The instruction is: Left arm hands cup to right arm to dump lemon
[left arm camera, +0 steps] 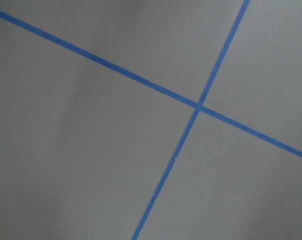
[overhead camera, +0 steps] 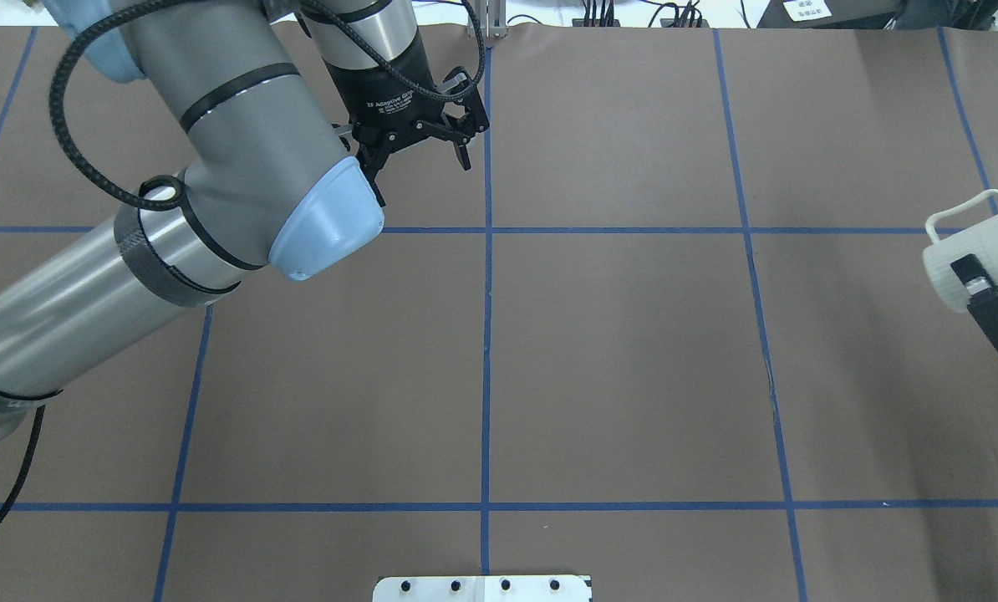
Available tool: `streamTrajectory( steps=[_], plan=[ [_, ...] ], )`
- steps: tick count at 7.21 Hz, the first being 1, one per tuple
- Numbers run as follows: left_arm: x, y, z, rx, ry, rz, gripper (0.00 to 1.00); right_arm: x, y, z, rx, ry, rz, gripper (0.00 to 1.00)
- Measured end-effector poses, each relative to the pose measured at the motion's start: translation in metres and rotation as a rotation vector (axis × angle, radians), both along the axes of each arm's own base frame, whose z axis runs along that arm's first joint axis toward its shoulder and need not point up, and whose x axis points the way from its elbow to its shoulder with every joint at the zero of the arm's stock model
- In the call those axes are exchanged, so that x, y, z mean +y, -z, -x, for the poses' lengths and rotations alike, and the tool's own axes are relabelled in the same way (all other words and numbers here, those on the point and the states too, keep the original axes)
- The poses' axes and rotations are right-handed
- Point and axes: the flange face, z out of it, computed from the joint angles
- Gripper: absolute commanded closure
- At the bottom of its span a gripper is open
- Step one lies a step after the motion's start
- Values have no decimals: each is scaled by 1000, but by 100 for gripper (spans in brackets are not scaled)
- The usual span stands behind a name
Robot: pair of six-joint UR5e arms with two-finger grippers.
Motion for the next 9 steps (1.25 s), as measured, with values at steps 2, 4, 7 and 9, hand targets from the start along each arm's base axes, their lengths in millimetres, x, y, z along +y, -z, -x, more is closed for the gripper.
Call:
streamTrajectory(
  steps=[2,4,7,9],
  plan=[
    [-1,0,2,-2,4,-1,0,11,-76,-45,-42,18,31,59],
    [-1,0,2,-3,5,0,0,19,-128,-81,-108,46,67,58],
    [-1,0,3,-3,8,-1,0,34,-172,-135,-276,130,117,60],
    [-1,1,3,-7,11,-2,0,37,-180,-145,-404,166,145,61]
  ],
)
